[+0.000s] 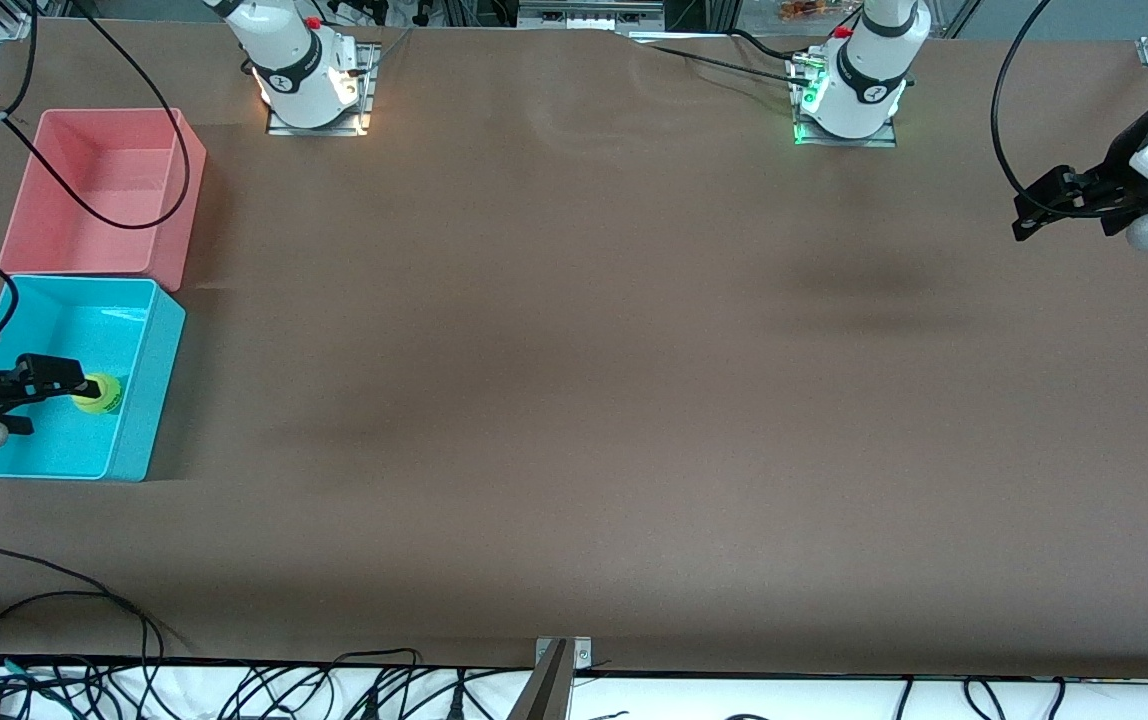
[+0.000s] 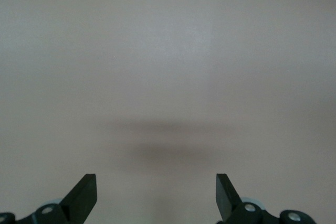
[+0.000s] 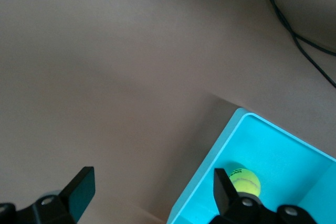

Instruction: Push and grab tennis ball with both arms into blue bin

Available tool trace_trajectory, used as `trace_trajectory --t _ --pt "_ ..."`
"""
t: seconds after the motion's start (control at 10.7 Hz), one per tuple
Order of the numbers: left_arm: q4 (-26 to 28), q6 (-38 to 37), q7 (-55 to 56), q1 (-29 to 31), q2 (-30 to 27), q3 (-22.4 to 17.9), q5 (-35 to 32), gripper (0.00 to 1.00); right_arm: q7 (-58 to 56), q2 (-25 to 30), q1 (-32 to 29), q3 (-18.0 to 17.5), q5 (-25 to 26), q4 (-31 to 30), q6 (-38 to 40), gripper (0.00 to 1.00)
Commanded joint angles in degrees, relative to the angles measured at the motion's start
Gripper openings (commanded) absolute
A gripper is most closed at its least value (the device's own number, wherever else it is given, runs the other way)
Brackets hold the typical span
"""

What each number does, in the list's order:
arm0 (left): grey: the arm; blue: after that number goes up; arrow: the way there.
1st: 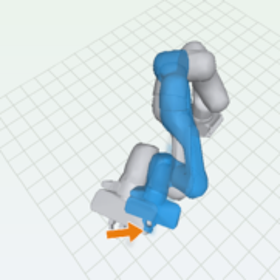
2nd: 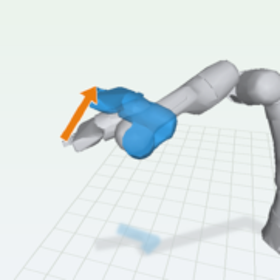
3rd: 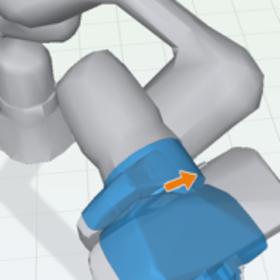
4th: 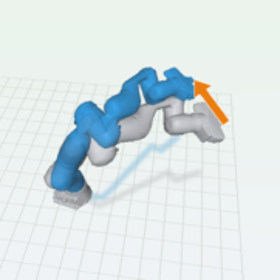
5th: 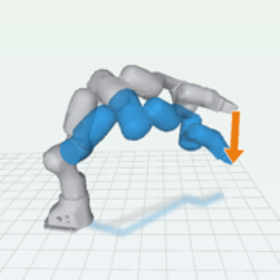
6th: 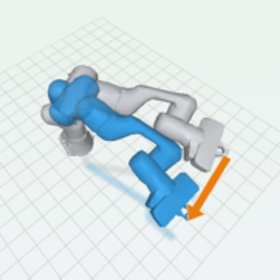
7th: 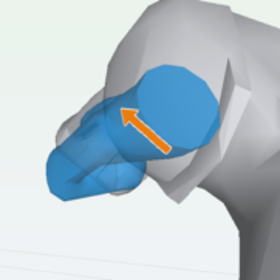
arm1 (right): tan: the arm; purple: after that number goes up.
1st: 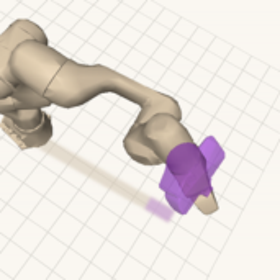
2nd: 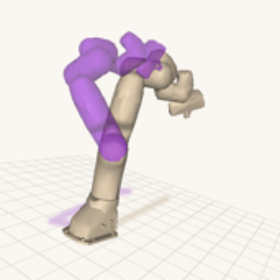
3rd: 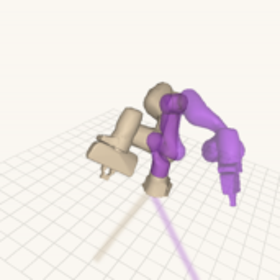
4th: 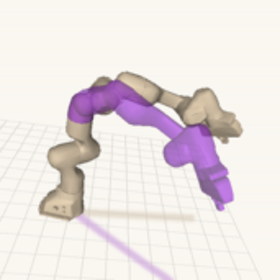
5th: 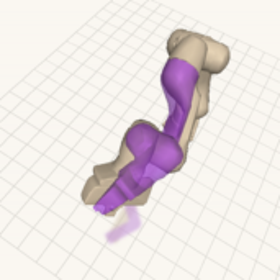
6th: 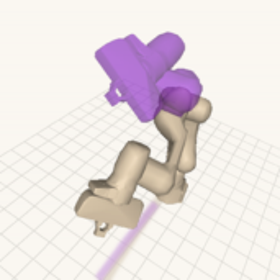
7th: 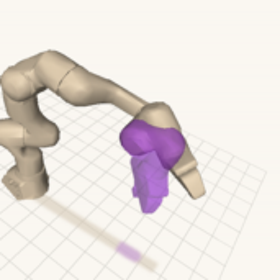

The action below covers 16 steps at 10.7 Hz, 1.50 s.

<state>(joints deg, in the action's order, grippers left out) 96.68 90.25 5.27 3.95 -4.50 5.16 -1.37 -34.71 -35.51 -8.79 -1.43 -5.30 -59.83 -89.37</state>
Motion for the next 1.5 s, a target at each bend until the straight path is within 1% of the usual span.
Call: trace_trajectory --t 0.0,0.09,0.19,0.28,0.38,0.47,0.56,0.66,0.75,0.84,1.03,1.12,1.22,1.31,1.41 --pt "-1.94 -1.31 -0.35 -0.17 0.99 0.03 -1.18 1.0 12.09 9.38 4.91 2.04 0.38 -8.25 0.34 1.0" --pt "-1.94 -1.31 -0.35 -0.17 0.99 0.03 -1.18 1.0 13.87 11.15 5.88 2.48 0.38 -10.19 0.34 1.0" --pt "-1.94 -1.31 -0.35 -0.17 0.99 0.03 -1.18 1.0 15.19 13.25 7.45 3.97 0.29 -12.65 0.34 1.0" --pt "-1.94 -1.31 -0.35 -0.17 0.99 0.03 -1.18 1.0 16.51 15.45 9.73 6.77 -1.45 -15.46 0.16 1.0" --pt "-1.94 -1.31 -0.35 -0.17 0.99 0.03 -1.18 1.0 17.57 17.82 13.41 11.58 -4.42 -19.23 0.16 1.0" --pt "-1.94 -1.31 -0.35 -0.17 0.99 0.03 -1.18 1.0 17.66 19.67 19.02 17.63 -6.54 -22.4 -0.45 1.0" --pt "-1.94 -1.31 -0.35 -0.17 0.99 0.03 -1.18 1.0 17.66 19.78 22.81 21.96 -6.91 -23.04 -0.19 1.0" --pt "-1.94 -1.31 -0.35 -0.17 0.99 0.03 -1.18 1.0 17.84 19.86 23.02 22.17 -6.83 -23.39 -0.1 1.0" --pt "-1.94 -1.31 -0.35 -0.17 0.99 0.03 -1.18 1.0 19.58 21.26 22.33 22.18 -6.65 -24.62 -0.1 1.0" --pt "-1.94 -1.31 -0.35 -0.17 0.99 0.03 -1.18 1.0 21.42 23.36 20.41 20.7 -6.48 -25.5 0.33 1.0" --pt "-1.94 -1.31 -0.35 -0.17 0.99 0.03 -1.18 1.0 27.14 27.23 12.26 11.76 -4.03 -26.3 4.71 1.0" --pt "-1.94 -1.31 -0.35 -0.17 0.99 0.03 -1.1 1.0 27.33 28.29 10.48 10.24 -3.32 -26.99 4.91 1.0" --pt "-1.94 -1.31 -0.35 -0.17 0.99 0.03 -1.09 1.0 27.33 29.26 9.85 10.05 -3.22 -28.65 4.73 1.0" --pt "-1.94 -1.31 -0.35 -0.08 0.99 0.03 -1.09 1.0 27.16 30.4 9.5 9.52 -2.09 -30.59 3.95 1.0" --pt "-1.94 -1.31 -0.35 -0.17 0.99 0.03 -1.09 1.0 27.5 31.54 9.32 7.78 1.14 -31.65 3.51 1.0"
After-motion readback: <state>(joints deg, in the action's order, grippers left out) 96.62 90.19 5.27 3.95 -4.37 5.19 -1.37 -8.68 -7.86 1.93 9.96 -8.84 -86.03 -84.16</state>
